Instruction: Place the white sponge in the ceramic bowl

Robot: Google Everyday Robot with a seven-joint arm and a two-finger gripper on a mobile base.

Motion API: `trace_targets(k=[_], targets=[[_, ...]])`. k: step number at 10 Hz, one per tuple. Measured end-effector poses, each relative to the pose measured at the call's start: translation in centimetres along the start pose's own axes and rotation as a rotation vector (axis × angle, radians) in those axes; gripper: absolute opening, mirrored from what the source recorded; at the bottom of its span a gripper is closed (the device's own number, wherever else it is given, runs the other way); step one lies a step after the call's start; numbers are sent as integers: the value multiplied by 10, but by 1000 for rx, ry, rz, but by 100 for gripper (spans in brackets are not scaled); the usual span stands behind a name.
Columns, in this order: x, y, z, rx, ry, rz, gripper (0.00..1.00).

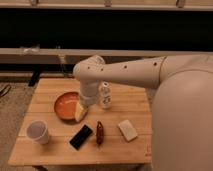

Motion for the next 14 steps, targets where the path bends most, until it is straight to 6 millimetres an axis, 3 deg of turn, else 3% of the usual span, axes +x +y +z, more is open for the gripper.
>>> trace_targets(k=[1, 5, 8, 11, 14], targets=[[17, -19, 22, 1, 19, 42, 80], [74, -76, 75, 6, 87, 168, 80], [109, -109, 79, 28, 120, 252, 80], [123, -138, 82, 51, 135, 301, 80], [119, -147, 100, 46, 142, 302, 80]])
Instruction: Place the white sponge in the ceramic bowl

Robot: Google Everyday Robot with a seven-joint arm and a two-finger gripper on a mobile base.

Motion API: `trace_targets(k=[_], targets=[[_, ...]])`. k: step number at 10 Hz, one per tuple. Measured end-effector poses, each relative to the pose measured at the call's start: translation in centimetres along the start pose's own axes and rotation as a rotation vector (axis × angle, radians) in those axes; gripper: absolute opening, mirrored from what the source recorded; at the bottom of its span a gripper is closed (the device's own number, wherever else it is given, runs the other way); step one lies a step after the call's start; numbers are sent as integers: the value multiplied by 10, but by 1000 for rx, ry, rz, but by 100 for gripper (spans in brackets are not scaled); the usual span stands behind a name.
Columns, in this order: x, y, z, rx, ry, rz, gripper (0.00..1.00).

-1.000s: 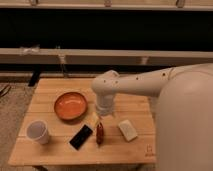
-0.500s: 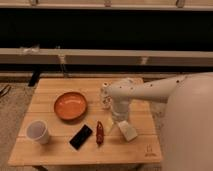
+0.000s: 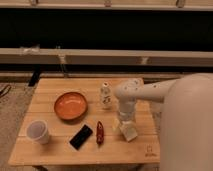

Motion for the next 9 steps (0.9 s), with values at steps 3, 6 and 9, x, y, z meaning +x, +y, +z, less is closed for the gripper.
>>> trace_targets(k=[3, 6, 9], targets=[[-2, -5, 23, -15, 11, 11, 80], [1, -13, 26, -3, 21, 29, 80], [-3, -9, 26, 38, 60, 22, 61]])
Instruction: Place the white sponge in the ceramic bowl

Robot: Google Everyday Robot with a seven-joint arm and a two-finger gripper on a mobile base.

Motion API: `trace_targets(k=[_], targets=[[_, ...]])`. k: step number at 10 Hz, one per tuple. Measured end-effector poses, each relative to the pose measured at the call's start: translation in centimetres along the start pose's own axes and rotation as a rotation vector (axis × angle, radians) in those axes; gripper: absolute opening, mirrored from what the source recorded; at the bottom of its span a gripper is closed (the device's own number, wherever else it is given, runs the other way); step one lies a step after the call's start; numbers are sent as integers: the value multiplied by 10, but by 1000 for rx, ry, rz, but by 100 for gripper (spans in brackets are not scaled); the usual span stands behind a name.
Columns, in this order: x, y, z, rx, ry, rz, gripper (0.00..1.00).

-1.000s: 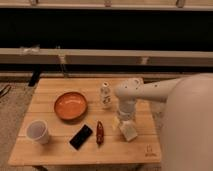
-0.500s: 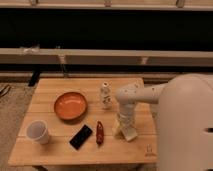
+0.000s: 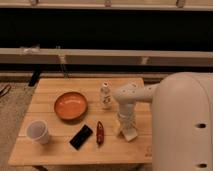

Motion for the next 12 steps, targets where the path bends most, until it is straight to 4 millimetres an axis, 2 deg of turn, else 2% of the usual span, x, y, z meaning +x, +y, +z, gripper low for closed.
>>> trace_targets(k=[4, 6, 7, 8, 9, 11, 12], targets=[[-9, 12, -16, 40, 11, -32, 18], [-16, 14, -44, 64, 2, -45, 2], [-20, 13, -58, 74, -5, -51, 0], [-31, 17, -87, 92, -23, -79, 0], [-40, 23, -101, 100, -34, -98, 0], [-67, 43, -126, 115, -57, -160, 0], [-91, 63, -141, 114, -73, -222, 0]])
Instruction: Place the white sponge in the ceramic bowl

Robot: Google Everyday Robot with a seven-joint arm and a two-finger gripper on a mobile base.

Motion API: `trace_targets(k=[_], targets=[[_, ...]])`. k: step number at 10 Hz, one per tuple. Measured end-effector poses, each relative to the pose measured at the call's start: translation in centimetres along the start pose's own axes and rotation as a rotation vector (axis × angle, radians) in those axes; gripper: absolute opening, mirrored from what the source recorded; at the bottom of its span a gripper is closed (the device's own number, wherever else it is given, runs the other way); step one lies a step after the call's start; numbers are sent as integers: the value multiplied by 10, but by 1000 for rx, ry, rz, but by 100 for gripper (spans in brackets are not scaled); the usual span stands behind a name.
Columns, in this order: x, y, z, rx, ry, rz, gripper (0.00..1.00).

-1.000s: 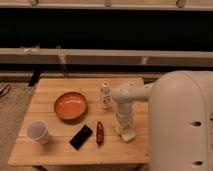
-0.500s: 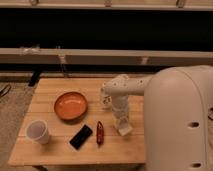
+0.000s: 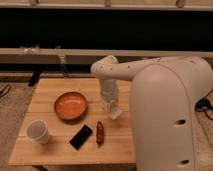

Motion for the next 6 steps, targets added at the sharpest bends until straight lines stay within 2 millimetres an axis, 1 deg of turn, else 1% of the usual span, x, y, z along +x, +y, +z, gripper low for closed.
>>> trace_targets(k=[2, 3, 4, 6], targets=[[-33, 15, -10, -14, -27, -76, 0], [-54, 26, -15, -28, -47, -130, 0], [-68, 34, -17, -38, -60, -166, 0], [-102, 53, -21, -66, -99, -264, 0]])
